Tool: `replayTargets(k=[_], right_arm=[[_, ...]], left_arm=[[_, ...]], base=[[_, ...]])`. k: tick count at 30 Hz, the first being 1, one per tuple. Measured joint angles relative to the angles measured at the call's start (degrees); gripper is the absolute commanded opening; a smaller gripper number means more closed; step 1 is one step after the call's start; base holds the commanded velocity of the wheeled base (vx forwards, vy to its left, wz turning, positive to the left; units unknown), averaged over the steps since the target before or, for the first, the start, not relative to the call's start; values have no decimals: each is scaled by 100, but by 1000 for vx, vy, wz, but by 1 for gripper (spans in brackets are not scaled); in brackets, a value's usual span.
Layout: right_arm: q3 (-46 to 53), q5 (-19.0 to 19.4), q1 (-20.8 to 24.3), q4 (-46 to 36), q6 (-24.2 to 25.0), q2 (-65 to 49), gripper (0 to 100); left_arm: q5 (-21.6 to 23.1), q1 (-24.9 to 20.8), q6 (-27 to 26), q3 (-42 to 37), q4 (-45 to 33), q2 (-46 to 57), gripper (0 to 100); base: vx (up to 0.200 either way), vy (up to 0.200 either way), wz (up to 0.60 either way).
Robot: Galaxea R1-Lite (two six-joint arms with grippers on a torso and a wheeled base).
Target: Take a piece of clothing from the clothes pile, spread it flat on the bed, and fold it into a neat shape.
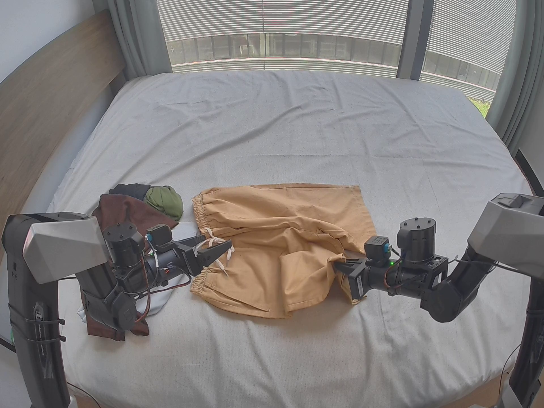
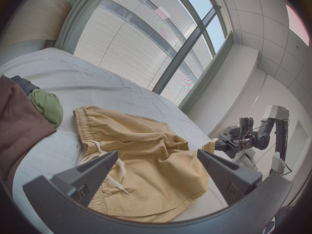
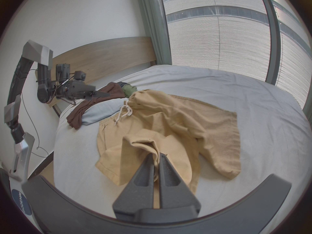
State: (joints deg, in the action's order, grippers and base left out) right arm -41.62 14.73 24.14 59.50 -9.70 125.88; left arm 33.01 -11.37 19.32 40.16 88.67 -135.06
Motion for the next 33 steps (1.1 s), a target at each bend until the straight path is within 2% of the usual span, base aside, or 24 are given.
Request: replayTargets(k=[7,8,17,25,28,33], right_arm=[[151,13,182,224,104,328,0],[155,11,194,224,111,358,100],[466,21,411,354,190,485,100],[1185,95,546,851,596,157,100],[1345,100,457,914,708,-99,100],[1473,87,13,958,829,-407,100]], left_arm=[[0,0,-2,0,-2,0,100],[0,0,-2,0,-2,2,100],[-1,5,-2,9,-2,0,100],[0,-6,-35,11,-2,-9,100],[-1,-11,-96,11,0,-17,100],[-6,-30,-132,11,-2,-30,100]], base=[[0,0,0],[0,0,0],[0,0,0],[0,0,0],[0,0,0],[0,0,0]])
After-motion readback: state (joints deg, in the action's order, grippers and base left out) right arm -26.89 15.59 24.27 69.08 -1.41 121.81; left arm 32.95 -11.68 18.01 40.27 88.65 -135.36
